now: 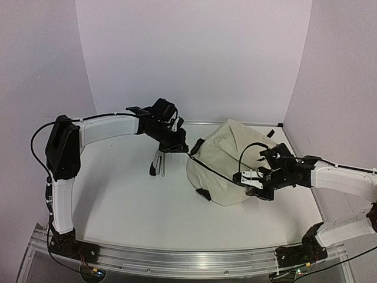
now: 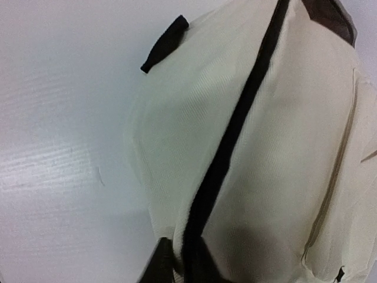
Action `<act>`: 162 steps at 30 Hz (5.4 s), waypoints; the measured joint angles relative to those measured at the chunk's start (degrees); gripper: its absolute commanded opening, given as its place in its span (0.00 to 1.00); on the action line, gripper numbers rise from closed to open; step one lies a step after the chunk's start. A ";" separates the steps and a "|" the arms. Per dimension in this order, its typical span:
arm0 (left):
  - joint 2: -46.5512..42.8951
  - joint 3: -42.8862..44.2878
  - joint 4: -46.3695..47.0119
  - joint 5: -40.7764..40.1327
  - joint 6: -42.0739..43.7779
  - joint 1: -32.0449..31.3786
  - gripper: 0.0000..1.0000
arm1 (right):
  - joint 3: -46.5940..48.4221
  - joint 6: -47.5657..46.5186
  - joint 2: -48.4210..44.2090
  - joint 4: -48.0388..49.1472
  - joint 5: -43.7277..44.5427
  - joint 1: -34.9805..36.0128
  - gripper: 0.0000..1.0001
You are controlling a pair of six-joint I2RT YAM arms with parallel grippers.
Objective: Pack the student bag
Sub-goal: Zip the student bag at the center of the board.
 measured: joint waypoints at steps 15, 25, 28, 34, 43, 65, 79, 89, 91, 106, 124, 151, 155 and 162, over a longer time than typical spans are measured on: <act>-0.83 -1.03 4.06 3.52 0.19 -2.75 0.00 | 25.25 23.21 14.22 -1.94 -9.94 4.41 0.59; -1.03 -1.18 4.49 2.86 -0.44 -2.67 0.00 | 32.06 31.25 27.96 2.89 -9.28 7.02 0.36; -1.05 -1.18 4.51 2.64 -0.48 -2.67 0.00 | 32.69 31.82 30.14 3.86 -7.64 7.36 0.17; -1.03 -1.18 4.49 2.52 -0.48 -2.37 0.00 | 32.32 31.20 30.75 4.67 -4.79 7.63 0.00; 0.94 0.75 3.05 3.27 -0.65 -1.15 0.00 | 21.24 23.27 19.68 5.68 -0.27 13.11 0.00; -0.79 -6.05 12.52 11.35 -4.07 -1.09 0.00 | 14.51 13.98 4.78 -7.92 1.81 16.33 0.71; -1.68 -8.26 16.44 11.24 -6.68 -1.49 0.00 | 24.12 36.83 20.15 6.66 3.12 16.33 0.38; -1.44 -7.82 16.15 10.94 -7.30 -1.47 0.00 | 23.32 37.33 22.21 11.35 7.29 16.55 0.00; -0.16 -5.82 15.21 10.96 -7.21 -1.47 0.00 | 21.90 36.18 21.74 11.88 7.21 17.24 0.00; 11.96 7.85 13.01 10.84 -7.30 -0.31 0.00 | 13.99 29.21 13.96 8.84 8.01 24.63 0.53; 6.47 1.09 15.35 10.96 -7.47 -0.07 0.00 | 25.49 36.08 26.34 9.37 8.34 13.08 0.08; 19.97 17.77 7.36 11.13 -10.24 0.43 0.51 | 24.68 38.06 23.86 7.41 12.72 20.82 0.45; 15.83 13.83 6.13 2.52 -8.90 2.57 0.80 | 34.22 40.87 28.55 8.00 5.46 18.70 0.81; -3.32 -5.27 6.80 -6.95 -9.28 6.19 0.88 | 41.39 42.50 28.30 8.35 -3.56 5.02 0.98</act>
